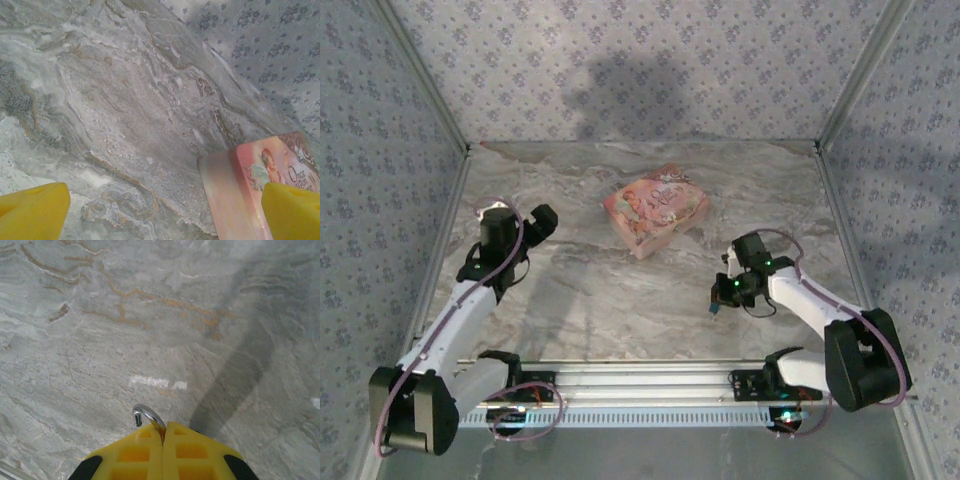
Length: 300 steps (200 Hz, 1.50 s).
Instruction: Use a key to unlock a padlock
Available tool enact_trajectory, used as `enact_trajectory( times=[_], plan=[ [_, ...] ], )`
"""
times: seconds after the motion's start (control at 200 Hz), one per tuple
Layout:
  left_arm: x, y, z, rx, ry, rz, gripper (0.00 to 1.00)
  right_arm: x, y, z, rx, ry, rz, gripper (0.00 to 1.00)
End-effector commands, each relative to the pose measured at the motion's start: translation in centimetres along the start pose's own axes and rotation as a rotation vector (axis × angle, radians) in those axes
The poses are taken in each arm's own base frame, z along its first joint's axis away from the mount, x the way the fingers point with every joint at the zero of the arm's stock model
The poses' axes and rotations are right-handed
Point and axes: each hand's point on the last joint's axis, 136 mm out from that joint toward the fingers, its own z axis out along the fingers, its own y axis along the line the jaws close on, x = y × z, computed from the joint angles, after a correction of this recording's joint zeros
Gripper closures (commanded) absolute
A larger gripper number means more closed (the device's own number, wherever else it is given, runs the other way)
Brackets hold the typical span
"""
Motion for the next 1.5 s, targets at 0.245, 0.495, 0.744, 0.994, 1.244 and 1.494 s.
enact_trajectory(
  times=[0.245,0.495,0.744,0.994,1.244,1.494],
  plan=[
    [-1.3,-1.7,0.4,0.028,0.015,-0.001,0.02,-3.2,1.0,-3.6,-0.009,-0.152,-0.058,0.68],
    [-4.0,-2.8,0.0,0.01,-0.027,0.031,0.02,-8.9,0.3,-11.2,0.076,-0.515,-0.122,0.51],
    [-8.1,-1.9,-1.3,-0.054,-0.159,0.138,0.02,-12.6,-2.8,-19.2,0.242,-0.875,-0.131,0.26],
    [-10.1,-0.6,-0.6,-0.138,-0.304,0.427,0.02,-14.8,-7.4,-21.2,0.33,-1.074,-0.066,0.0],
    [-9.0,3.7,1.7,-0.274,-0.298,0.61,0.02,-15.2,-11.9,-17.6,0.441,-1.058,-0.071,0.0],
    [-6.8,7.5,5.4,-0.283,-0.224,0.61,0.02,-16.2,-12.8,-14.1,0.37,-1.05,-0.074,0.0]
  ],
)
